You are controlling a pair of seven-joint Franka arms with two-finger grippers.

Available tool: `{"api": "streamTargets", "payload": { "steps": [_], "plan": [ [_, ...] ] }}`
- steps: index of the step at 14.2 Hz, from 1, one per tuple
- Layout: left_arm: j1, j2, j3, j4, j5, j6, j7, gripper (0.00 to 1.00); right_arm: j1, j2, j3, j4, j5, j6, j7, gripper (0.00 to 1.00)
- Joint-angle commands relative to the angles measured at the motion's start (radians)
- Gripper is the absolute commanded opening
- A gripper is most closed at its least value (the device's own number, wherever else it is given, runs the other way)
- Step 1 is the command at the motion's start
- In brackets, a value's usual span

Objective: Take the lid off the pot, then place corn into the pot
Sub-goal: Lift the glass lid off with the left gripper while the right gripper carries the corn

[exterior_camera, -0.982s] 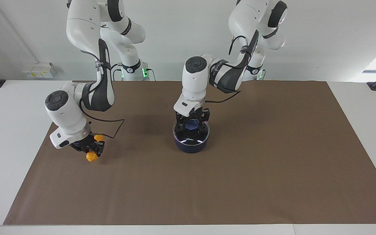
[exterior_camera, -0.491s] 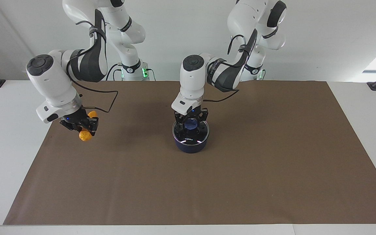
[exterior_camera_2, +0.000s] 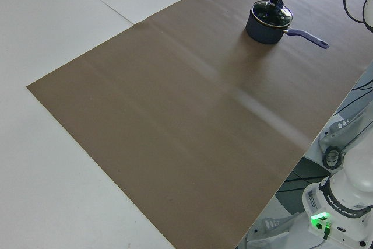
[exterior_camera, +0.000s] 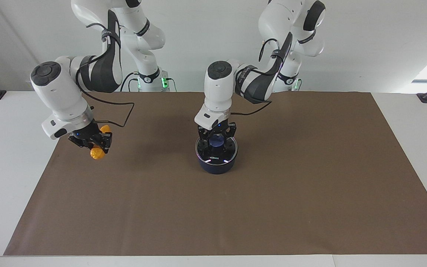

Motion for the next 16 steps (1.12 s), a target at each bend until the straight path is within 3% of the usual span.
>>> {"api": "streamTargets", "payload": {
  "steps": [1,4,8,16],
  "plan": [
    [-0.015,-0.036,0.021,0.009,0.031,-0.036,-0.018,0.0,-0.005,-0.006,0.012,0.022,-0.012,-0.028,-0.024,0.0],
    [0.0,-0.067,0.025,0.008,0.031,-0.071,-0.008,0.0,-0.004,-0.007,0.023,0.083,-0.012,-0.106,-0.022,0.0],
    [0.083,-0.113,0.024,-0.003,0.028,-0.114,0.089,0.0,0.034,-0.026,0.024,0.089,-0.017,-0.128,-0.004,0.0],
    [0.322,-0.168,0.022,-0.052,0.013,-0.167,0.409,0.0,0.329,0.016,0.024,0.089,-0.037,-0.074,0.339,0.0]
  ]
}}
